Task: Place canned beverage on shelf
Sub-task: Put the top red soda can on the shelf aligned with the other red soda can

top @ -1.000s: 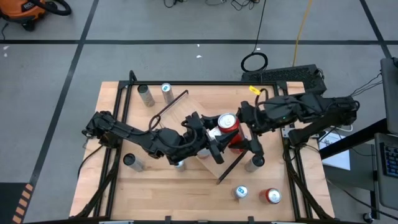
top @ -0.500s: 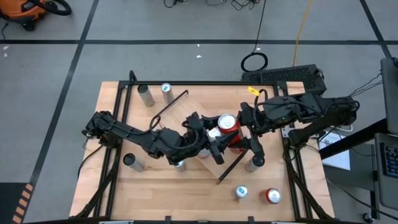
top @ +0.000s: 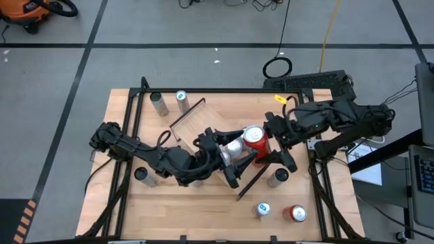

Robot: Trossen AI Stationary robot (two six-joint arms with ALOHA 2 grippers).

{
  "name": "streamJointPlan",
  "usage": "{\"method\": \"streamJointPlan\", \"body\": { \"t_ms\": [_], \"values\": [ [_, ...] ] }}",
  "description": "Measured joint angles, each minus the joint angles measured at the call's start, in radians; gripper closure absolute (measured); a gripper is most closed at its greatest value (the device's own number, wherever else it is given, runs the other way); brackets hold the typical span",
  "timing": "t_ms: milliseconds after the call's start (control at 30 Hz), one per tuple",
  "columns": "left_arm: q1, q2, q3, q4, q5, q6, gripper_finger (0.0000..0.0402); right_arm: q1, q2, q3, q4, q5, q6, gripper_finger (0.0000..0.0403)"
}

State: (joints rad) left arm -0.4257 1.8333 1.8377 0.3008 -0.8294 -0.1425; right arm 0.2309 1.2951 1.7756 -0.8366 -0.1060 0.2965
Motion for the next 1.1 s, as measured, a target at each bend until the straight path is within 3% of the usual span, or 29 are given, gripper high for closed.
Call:
{"method": "streamJointPlan", "body": {
  "t_ms": [500,1100],
  "values": [
    [-0.05,-0.012,0.0,-0.041,-0.046,-0.008,0.0008,0.0,-0.021,0.0,0.308,0.034,-0.032,0.0124],
    [-0.004,-0.011,0.0,-0.108,-0.005,-0.01,0.0008,0.0,0.03,0.0,0.315,0.059,-0.017,0.0124]
  ]
}}
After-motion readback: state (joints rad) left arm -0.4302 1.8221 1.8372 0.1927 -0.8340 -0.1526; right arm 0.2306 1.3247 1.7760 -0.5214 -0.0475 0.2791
